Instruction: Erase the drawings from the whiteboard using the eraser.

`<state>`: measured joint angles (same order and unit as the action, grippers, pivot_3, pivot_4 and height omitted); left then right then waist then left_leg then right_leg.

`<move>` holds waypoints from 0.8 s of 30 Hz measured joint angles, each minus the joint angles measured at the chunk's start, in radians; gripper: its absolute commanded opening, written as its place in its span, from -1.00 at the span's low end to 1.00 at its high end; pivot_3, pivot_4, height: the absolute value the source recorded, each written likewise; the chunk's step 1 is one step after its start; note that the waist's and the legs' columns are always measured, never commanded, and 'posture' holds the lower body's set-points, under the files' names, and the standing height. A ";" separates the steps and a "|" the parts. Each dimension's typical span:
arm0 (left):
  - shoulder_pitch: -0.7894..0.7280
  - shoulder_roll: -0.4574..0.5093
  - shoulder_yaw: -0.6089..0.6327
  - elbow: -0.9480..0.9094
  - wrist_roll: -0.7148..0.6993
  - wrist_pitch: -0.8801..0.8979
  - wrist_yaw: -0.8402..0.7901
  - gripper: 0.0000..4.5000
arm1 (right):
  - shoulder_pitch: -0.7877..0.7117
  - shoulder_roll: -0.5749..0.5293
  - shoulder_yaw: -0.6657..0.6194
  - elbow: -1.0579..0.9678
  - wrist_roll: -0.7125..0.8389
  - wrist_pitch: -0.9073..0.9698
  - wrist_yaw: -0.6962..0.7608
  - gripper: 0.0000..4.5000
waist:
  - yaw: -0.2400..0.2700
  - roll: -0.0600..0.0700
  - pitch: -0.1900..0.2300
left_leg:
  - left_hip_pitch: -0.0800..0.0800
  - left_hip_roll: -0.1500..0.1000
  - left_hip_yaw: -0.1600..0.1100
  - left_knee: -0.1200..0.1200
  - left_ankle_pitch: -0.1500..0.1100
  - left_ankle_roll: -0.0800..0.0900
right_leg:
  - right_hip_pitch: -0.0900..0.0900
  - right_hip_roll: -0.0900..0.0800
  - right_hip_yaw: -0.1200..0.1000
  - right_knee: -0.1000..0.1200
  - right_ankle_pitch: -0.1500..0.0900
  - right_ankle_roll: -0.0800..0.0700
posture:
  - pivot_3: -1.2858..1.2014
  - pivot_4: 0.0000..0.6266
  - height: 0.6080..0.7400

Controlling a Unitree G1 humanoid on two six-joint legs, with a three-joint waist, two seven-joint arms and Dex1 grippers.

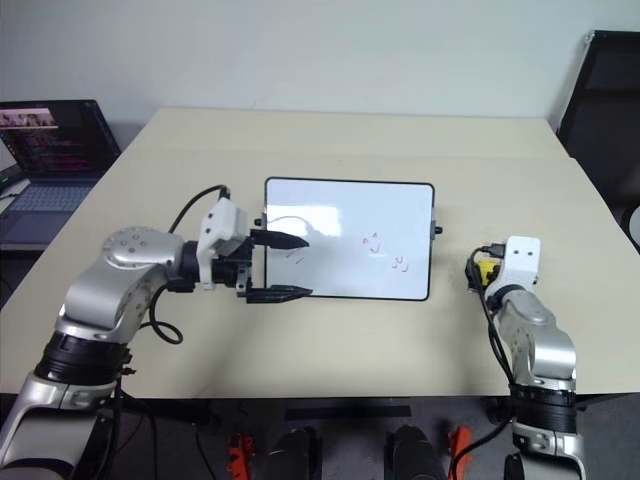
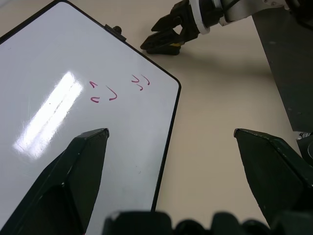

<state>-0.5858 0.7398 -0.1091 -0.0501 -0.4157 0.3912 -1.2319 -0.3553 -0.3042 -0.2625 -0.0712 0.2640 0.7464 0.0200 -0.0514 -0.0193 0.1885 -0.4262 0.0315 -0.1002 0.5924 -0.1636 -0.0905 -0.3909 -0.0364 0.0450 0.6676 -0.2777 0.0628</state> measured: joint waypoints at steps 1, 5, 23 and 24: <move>0.000 0.000 0.000 0.000 0.000 0.000 0.000 1.00 | 0.000 0.000 -0.003 0.000 0.003 0.008 0.000 0.91 | 0.000 0.000 0.000 | 0.000 0.000 0.000 0.000 0.000 0.000 | 0.000 0.000 0.000 0.000 0.000 0.000 | 0.03 -0.52 1.00; 0.004 0.000 0.000 0.000 0.000 0.000 0.002 1.00 | 0.000 0.000 -0.015 0.000 0.003 0.028 0.000 0.91 | 0.000 0.000 0.000 | 0.000 0.000 0.000 0.000 0.000 0.000 | 0.000 0.000 0.000 0.000 0.000 0.000 | 0.03 -0.52 1.00; 0.008 -0.001 0.000 -0.001 0.000 -0.002 0.017 1.00 | 0.000 -0.001 -0.011 0.022 -0.010 0.026 0.031 0.91 | -0.001 0.000 0.000 | 0.004 0.000 0.000 0.000 0.001 0.001 | 0.000 0.000 0.001 0.008 -0.003 0.000 | 0.03 -0.52 1.00; 0.008 -0.001 0.000 -0.001 0.000 -0.002 0.018 1.00 | 0.000 -0.001 -0.009 0.023 -0.010 0.026 0.032 0.91 | -0.001 0.000 0.000 | 0.005 0.000 0.000 0.000 0.001 0.001 | 0.000 0.000 0.001 0.009 -0.003 0.000 | 0.03 -0.52 1.00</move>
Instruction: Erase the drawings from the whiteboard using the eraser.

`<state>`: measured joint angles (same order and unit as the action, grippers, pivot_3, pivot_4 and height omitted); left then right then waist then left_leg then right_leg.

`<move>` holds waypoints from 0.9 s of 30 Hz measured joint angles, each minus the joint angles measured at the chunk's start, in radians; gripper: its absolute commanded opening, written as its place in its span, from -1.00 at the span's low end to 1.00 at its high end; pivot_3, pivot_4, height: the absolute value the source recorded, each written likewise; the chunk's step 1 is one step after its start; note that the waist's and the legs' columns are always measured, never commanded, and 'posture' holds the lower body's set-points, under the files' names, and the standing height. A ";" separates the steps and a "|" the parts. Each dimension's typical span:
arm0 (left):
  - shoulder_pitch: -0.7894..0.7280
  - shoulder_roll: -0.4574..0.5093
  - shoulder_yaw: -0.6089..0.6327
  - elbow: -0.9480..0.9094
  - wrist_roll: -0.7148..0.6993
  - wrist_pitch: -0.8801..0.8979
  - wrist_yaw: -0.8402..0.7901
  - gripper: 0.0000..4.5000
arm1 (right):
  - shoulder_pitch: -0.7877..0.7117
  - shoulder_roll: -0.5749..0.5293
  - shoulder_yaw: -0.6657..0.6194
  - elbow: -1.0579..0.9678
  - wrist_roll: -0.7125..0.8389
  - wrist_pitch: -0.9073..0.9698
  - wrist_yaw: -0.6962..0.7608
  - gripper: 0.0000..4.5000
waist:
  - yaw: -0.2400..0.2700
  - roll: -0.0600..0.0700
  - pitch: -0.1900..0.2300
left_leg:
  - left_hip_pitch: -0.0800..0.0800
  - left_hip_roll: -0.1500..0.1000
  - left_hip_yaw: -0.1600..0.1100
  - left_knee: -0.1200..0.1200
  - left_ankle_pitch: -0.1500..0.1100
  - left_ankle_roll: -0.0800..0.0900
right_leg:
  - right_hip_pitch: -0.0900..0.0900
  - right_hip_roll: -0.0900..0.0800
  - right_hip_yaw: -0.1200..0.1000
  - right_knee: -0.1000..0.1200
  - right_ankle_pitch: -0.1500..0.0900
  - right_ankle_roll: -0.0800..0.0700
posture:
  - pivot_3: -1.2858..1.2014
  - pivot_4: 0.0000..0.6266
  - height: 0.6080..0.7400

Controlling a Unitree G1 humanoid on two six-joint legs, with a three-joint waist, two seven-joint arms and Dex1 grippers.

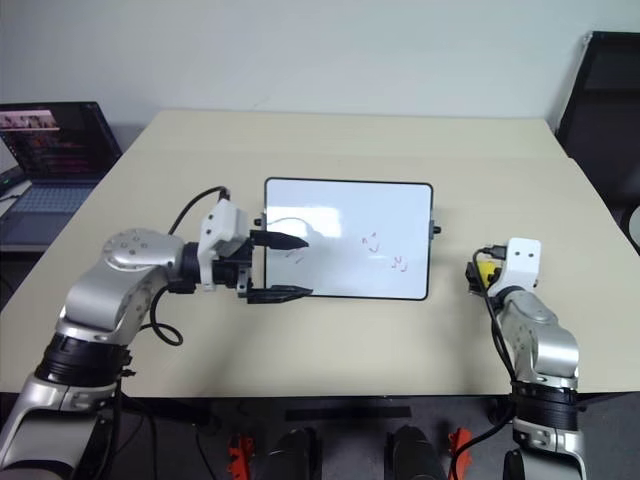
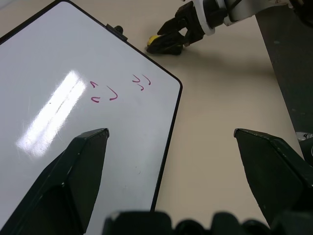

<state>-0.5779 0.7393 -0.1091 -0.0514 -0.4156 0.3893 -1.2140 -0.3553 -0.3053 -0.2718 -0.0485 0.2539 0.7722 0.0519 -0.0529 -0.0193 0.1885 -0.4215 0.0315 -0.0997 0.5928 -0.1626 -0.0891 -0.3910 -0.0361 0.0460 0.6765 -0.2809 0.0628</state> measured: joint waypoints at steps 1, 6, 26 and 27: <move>0.000 0.000 0.000 0.000 0.000 0.000 0.001 1.00 | 0.000 0.000 0.000 0.001 0.000 -0.001 0.001 0.91 | 0.000 0.000 0.000 | 0.000 0.000 0.000 0.000 0.000 0.000 | 0.000 0.000 0.000 0.000 0.000 0.000 | 0.03 -0.52 1.00; 0.004 0.000 0.000 -0.004 0.000 -0.001 0.002 1.00 | 0.000 0.000 0.008 0.007 -0.003 -0.023 0.010 0.91 | -0.001 0.000 0.000 | 0.001 0.000 0.000 0.000 0.000 0.001 | 0.000 0.000 0.000 0.001 0.000 0.000 | 0.03 -0.52 1.00; 0.010 0.000 0.000 -0.017 0.000 -0.001 0.004 1.00 | 0.000 0.001 0.020 0.030 -0.024 -0.049 0.010 0.88 | -0.001 0.000 0.000 | 0.001 0.000 0.000 0.000 0.000 0.001 | 0.000 0.000 0.000 0.001 0.000 0.000 | 0.03 -0.52 1.00; 0.010 0.000 0.000 -0.017 0.000 -0.001 0.004 1.00 | -0.001 0.001 0.021 0.037 -0.029 -0.050 0.010 0.88 | -0.001 0.000 0.000 | 0.001 0.000 0.000 0.000 0.000 0.001 | 0.000 0.000 0.000 0.001 0.000 0.000 | 0.03 -0.52 1.00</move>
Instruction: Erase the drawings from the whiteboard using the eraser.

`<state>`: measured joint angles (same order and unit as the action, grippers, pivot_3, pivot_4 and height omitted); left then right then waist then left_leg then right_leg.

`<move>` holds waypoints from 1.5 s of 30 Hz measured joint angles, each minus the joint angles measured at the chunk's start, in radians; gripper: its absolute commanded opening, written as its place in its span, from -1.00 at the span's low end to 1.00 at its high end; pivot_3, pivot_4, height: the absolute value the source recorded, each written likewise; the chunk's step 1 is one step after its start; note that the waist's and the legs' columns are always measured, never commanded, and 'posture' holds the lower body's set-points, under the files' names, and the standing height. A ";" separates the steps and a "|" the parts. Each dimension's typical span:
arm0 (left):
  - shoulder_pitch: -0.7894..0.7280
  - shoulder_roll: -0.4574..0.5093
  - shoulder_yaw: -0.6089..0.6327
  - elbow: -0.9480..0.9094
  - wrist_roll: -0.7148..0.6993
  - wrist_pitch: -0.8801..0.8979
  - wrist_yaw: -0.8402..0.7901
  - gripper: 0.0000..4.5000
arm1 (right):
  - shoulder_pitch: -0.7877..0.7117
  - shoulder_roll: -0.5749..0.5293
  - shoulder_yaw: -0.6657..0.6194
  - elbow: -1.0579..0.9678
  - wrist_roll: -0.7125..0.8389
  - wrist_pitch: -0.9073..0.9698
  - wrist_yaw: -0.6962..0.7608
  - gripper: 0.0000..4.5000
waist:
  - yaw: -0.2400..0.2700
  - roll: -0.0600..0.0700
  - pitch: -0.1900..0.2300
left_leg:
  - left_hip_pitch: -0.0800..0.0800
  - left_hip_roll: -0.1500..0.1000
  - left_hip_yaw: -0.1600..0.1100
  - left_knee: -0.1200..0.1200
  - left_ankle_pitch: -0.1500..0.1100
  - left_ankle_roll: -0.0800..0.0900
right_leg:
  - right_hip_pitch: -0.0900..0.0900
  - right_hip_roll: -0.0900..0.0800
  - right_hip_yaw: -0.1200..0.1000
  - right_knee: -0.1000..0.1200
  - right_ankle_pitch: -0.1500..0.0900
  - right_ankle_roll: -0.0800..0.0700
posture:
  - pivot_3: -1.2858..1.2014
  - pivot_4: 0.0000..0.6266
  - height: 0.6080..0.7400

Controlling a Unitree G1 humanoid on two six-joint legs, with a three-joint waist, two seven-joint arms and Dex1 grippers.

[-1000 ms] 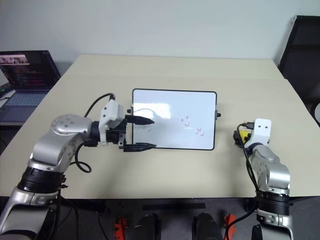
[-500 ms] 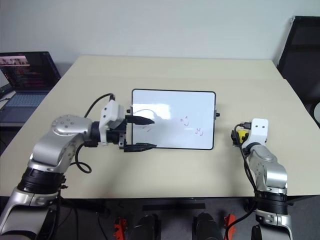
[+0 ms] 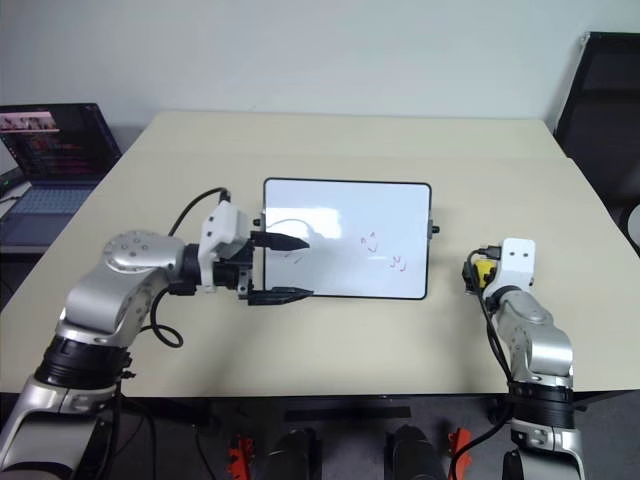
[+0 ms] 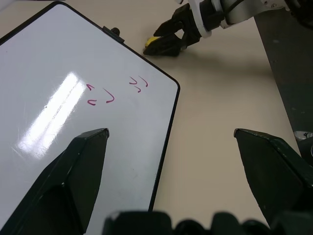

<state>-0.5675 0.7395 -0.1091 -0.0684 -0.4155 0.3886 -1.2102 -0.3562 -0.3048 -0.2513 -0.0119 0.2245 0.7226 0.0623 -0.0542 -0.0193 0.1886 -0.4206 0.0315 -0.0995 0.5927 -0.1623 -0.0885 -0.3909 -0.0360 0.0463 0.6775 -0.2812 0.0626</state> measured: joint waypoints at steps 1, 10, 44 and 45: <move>0.001 0.000 0.000 0.000 0.000 0.000 0.000 1.00 | -0.002 0.000 0.000 0.007 -0.003 -0.003 0.000 0.88 | 0.000 0.000 0.000 | 0.000 0.000 0.000 0.000 0.000 0.000 | 0.000 0.000 0.000 0.000 0.000 0.000 | 0.03 -0.52 1.00; 0.005 0.000 0.000 -0.002 0.000 0.001 0.002 1.00 | -0.025 0.000 -0.001 0.048 -0.007 -0.043 0.001 0.88 | -0.001 0.000 0.000 | 0.000 0.000 0.000 0.000 0.000 0.000 | 0.000 0.000 0.000 0.000 0.000 0.000 | 0.03 -0.52 1.00; -0.004 0.010 0.032 -0.110 -0.137 0.148 -0.107 1.00 | 0.105 0.078 0.003 0.010 0.006 -0.312 0.021 0.88 | -0.002 0.000 0.000 | 0.001 0.000 0.000 0.000 0.000 0.000 | 0.001 0.000 0.000 0.000 -0.003 -0.005 | 0.03 -0.52 1.00; -0.014 0.010 0.032 -0.104 -0.137 0.148 -0.111 1.00 | 0.096 0.077 -0.004 0.010 0.008 -0.299 0.016 0.88 | -0.002 0.000 0.000 | 0.001 0.000 0.000 0.000 0.000 0.000 | 0.001 0.000 0.000 0.000 -0.003 -0.005 | 0.03 -0.52 1.00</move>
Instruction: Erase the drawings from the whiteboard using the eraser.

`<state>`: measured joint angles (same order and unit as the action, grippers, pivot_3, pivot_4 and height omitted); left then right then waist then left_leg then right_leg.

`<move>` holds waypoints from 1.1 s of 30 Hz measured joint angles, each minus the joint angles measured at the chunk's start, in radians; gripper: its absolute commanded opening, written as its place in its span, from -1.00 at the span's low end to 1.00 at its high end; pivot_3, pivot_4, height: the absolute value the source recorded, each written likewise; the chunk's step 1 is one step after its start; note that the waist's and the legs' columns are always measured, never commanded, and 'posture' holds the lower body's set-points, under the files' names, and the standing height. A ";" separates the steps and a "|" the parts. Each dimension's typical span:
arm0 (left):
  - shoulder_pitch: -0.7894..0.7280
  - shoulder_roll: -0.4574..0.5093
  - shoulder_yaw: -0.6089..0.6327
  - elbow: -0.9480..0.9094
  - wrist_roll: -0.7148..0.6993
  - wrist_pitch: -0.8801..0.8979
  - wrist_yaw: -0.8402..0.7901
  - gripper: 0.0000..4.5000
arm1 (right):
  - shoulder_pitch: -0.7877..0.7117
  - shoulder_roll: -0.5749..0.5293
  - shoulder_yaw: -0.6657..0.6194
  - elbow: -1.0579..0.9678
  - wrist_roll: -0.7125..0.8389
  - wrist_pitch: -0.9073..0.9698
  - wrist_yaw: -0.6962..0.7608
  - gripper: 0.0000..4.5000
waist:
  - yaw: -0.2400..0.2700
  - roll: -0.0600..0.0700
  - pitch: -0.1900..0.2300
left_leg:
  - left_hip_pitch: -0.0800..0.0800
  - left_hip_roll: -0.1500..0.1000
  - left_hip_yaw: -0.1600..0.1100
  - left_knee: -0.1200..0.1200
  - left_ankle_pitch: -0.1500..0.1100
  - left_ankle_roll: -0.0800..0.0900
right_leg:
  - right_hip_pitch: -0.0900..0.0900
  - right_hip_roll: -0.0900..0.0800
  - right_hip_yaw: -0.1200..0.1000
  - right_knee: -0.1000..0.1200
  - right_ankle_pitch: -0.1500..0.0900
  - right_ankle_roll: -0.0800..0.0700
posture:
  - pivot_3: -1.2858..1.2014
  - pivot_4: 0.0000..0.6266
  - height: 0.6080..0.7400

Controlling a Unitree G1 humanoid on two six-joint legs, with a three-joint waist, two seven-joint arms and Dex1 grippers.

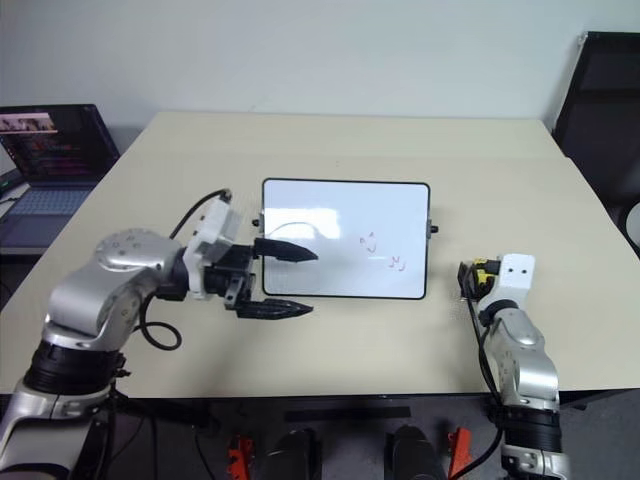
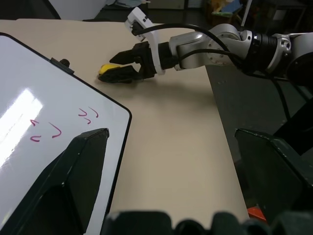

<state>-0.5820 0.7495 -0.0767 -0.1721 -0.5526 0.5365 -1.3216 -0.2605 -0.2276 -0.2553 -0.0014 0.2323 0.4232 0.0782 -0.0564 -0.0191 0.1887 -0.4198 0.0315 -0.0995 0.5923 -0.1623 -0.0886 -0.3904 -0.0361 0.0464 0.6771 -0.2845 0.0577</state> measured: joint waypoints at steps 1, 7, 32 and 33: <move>-0.008 0.000 0.000 0.006 0.000 0.000 -0.001 1.00 | -0.006 -0.002 -0.003 0.000 0.001 0.007 -0.004 0.88 | 0.000 0.000 0.000 | 0.000 0.000 0.000 0.000 0.000 0.000 | 0.000 0.000 0.000 0.000 0.000 0.000 | 0.03 -0.52 1.00; -0.019 -0.002 -0.010 0.036 0.007 -0.012 -0.021 1.00 | -0.037 -0.017 -0.006 0.004 0.007 0.053 -0.019 0.88 | 0.000 0.000 0.000 | 0.000 0.000 0.000 0.000 0.000 0.000 | 0.000 0.000 0.000 0.000 0.000 0.000 | 0.03 -0.52 1.00; -0.035 -0.019 -0.022 0.085 0.063 -0.051 -0.020 1.00 | -0.252 -0.262 0.015 0.067 0.001 0.475 0.095 0.88 | 0.000 0.000 0.000 | 0.000 0.000 0.000 -0.001 0.000 0.000 | 0.000 0.000 0.000 -0.001 0.000 0.000 | 0.03 -0.52 1.00; -0.035 -0.022 -0.023 0.089 0.066 -0.052 -0.020 1.00 | -0.265 -0.283 0.024 0.080 0.001 0.485 0.118 0.88 | 0.000 0.000 0.000 | 0.000 0.000 0.000 -0.001 0.000 0.000 | 0.000 0.000 -0.001 -0.001 0.000 0.001 | 0.03 -0.52 1.00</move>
<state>-0.6167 0.7273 -0.0994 -0.0830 -0.4864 0.4840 -1.3412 -0.5255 -0.5102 -0.2312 0.0786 0.2337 0.9081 0.1959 -0.0565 -0.0192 0.1892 -0.4203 0.0315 -0.0995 0.5914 -0.1623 -0.0884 -0.3904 -0.0360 0.0458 0.6758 -0.2846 0.0590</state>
